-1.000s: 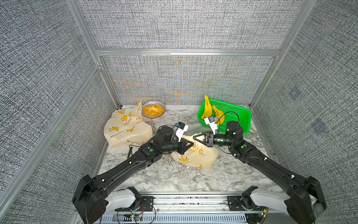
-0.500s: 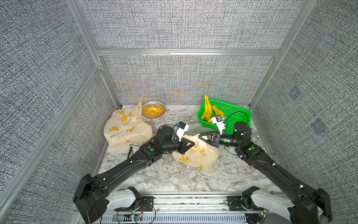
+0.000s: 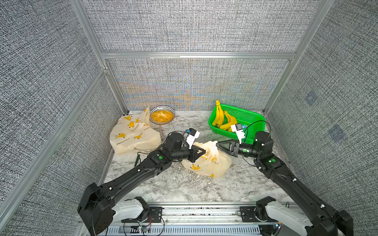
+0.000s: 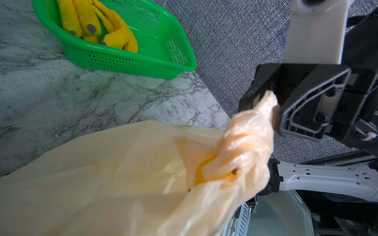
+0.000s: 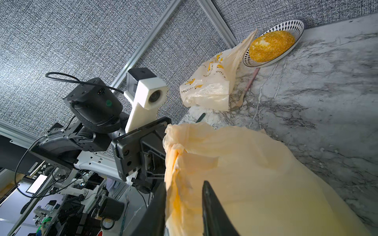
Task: Place the banana into a plastic bag & tie a knot
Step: Cross the plastic bag at the center of the board, then tie the plastic bag at the center of the board.
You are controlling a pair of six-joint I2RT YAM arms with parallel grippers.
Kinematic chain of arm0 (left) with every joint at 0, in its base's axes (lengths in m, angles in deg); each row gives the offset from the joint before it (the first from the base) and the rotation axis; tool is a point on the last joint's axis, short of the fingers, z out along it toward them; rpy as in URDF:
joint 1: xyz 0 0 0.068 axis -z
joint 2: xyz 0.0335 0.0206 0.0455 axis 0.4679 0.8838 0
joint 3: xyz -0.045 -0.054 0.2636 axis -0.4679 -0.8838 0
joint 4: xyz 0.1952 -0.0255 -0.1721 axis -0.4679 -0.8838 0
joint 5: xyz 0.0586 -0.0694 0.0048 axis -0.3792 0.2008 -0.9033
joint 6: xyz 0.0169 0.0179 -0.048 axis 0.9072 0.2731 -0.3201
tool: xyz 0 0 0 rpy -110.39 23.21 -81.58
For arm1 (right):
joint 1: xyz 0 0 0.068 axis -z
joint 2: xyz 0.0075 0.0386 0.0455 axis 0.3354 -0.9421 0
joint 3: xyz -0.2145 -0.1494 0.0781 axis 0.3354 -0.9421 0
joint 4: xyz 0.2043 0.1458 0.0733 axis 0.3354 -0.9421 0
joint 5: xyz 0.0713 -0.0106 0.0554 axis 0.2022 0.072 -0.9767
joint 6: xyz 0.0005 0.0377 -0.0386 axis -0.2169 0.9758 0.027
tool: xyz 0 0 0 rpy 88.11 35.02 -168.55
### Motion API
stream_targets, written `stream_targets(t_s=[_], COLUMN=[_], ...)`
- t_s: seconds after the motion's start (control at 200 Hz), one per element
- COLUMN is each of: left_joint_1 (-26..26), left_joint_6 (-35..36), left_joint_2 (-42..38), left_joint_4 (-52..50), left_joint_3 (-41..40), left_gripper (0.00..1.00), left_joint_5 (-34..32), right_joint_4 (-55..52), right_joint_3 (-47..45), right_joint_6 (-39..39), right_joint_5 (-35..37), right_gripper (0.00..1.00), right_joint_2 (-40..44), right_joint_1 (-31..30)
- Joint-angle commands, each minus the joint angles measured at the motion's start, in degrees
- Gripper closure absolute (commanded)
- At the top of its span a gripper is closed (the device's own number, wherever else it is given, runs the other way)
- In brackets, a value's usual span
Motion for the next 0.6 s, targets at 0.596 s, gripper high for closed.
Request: stream_targets(t_s=[0.596], left_joint_1=[-0.04], left_joint_6=[-1.32], left_joint_2=[-0.68], left_joint_4=[-0.89], left_joint_3=[1.85], left_gripper=[1.0], left_joint_5=[0.73], right_joint_4=[-0.38], right_joint_3=[1.67], right_joint_6=[-1.99], right_joint_5=[0.29], right_gripper=[1.0], right_joint_2=[-2.78], right_joint_1=[-0.48])
